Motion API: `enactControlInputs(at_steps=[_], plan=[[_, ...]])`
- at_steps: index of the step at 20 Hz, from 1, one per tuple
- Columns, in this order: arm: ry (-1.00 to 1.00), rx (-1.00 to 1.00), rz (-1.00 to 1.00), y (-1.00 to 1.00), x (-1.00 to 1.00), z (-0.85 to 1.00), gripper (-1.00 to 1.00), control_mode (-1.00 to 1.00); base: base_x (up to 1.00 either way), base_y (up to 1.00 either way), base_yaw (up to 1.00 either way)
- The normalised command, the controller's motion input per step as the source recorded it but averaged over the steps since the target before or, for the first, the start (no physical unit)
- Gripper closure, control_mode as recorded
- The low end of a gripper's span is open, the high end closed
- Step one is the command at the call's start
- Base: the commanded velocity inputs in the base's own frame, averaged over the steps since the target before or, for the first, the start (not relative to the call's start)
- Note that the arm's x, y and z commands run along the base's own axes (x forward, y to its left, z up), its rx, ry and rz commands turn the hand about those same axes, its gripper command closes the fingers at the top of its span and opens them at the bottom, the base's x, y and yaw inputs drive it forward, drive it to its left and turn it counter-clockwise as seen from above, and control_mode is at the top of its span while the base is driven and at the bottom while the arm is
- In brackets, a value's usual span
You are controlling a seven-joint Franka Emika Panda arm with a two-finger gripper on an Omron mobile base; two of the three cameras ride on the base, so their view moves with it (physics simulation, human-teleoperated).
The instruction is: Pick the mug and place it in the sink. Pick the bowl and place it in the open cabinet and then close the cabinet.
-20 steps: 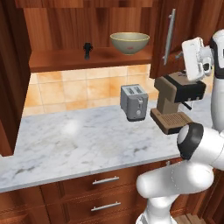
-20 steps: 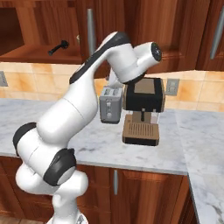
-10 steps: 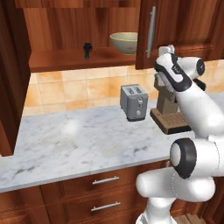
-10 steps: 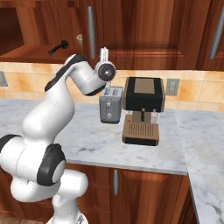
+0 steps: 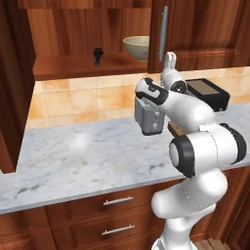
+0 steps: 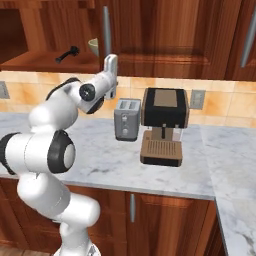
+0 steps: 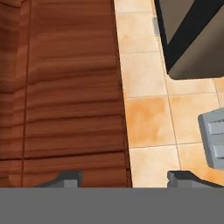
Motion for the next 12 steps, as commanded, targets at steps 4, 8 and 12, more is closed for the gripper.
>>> enactControlInputs(at_steps=[4,8,12], plan=[[0.25,0.14,-0.15,-0.59,1.00,0.41,-1.00,-1.00,0.00,0.00,0.00],[0.17,0.27,-0.08,-0.64,0.21,0.17,-1.00,-1.00,0.00,0.00,0.00],[0.14,0.35,0.00,-0.80,-0.22,0.93,-1.00,-1.00,0.00,0.00,0.00]])
